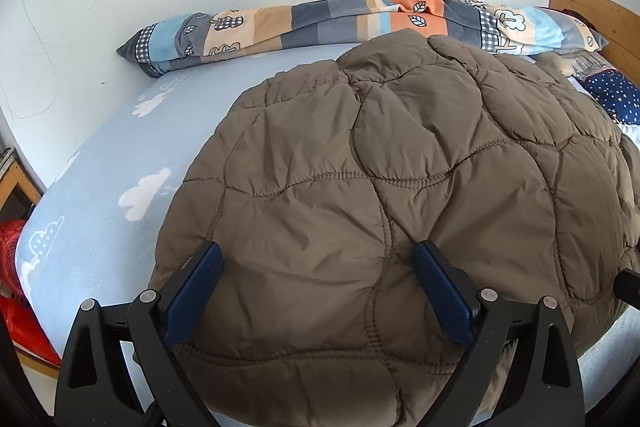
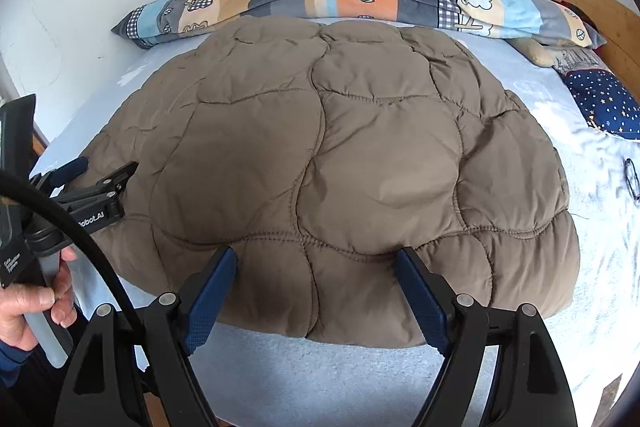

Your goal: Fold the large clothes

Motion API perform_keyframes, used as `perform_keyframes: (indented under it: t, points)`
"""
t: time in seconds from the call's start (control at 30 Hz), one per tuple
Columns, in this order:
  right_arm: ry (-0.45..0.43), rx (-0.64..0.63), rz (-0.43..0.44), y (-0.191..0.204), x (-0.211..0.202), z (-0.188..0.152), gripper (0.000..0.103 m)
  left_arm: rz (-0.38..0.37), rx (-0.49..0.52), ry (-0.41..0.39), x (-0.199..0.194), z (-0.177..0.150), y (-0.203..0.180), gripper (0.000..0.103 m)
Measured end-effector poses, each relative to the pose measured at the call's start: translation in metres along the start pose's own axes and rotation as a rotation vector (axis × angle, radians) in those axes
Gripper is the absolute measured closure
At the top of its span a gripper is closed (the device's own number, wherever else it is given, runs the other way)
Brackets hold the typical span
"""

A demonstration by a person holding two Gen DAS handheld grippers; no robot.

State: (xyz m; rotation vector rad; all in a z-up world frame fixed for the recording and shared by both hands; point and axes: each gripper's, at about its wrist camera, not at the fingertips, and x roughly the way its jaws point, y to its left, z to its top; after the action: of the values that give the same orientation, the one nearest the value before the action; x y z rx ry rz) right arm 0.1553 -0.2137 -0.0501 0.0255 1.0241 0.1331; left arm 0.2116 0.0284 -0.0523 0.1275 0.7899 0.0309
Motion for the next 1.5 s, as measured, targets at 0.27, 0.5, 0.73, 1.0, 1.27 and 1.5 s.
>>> perform_keyframes:
  t: [0.27,0.5,0.73,1.0,1.27,1.5]
  points:
    - [-0.034,0.002,-0.008,0.001,-0.009,0.0,0.018,0.007,-0.028,0.108,-0.006,0.009,0.001,0.007]
    - [-0.071,0.068,-0.04,-0.013,-0.032,-0.01,0.018,-0.029,-0.009,0.098,-0.058,-0.004,-0.004,0.007]
    - [-0.061,0.075,-0.134,-0.011,-0.048,-0.029,0.016,-0.123,0.009,0.088,-0.099,-0.032,-0.019,0.007]
    - [-0.098,-0.04,-0.201,0.007,-0.046,-0.031,0.014,-0.079,0.102,0.078,-0.098,-0.032,-0.04,0.007]
    - [-0.067,-0.057,-0.19,0.012,-0.028,-0.028,0.014,0.036,0.155,0.123,-0.077,-0.037,-0.047,0.007]
    - [-0.045,-0.058,-0.197,0.013,-0.019,-0.029,0.014,0.033,0.156,0.135,-0.073,-0.039,-0.047,0.007]
